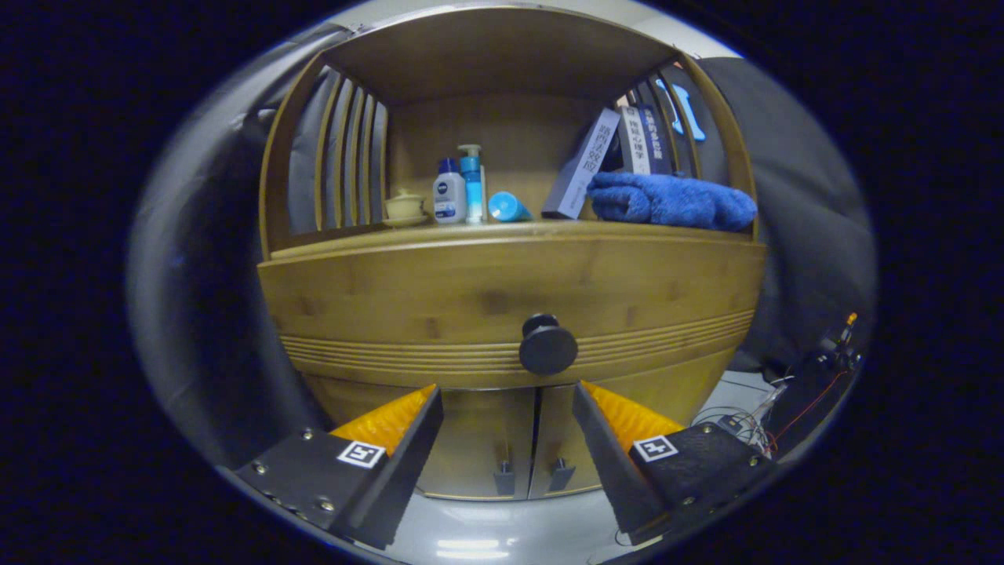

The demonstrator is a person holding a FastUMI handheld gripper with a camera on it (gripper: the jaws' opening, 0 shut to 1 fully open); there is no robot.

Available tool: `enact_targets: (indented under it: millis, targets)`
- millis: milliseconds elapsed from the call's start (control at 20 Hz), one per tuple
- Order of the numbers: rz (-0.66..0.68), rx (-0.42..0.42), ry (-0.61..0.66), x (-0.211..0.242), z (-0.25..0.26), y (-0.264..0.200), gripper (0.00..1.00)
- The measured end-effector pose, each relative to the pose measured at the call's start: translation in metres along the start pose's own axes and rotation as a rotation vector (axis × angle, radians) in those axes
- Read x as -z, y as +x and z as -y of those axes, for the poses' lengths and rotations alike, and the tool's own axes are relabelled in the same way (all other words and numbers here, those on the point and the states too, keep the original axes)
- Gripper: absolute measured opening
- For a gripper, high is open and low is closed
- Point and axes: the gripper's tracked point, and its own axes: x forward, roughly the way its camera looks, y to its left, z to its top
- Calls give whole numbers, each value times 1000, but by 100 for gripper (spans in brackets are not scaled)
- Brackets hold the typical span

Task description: Pull open the drawer, take out the items inside it, and place them on the countertop above the cabinet.

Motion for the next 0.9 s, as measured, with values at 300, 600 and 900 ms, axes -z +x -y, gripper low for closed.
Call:
enact_targets:
  millis: [300,600,900]
  targets:
    - [97,-6,-58,-76,12,-74,99]
    - [128,-8,-23,-120,37,-131,99]
    - [216,-21,17,-170,57,-179,99]
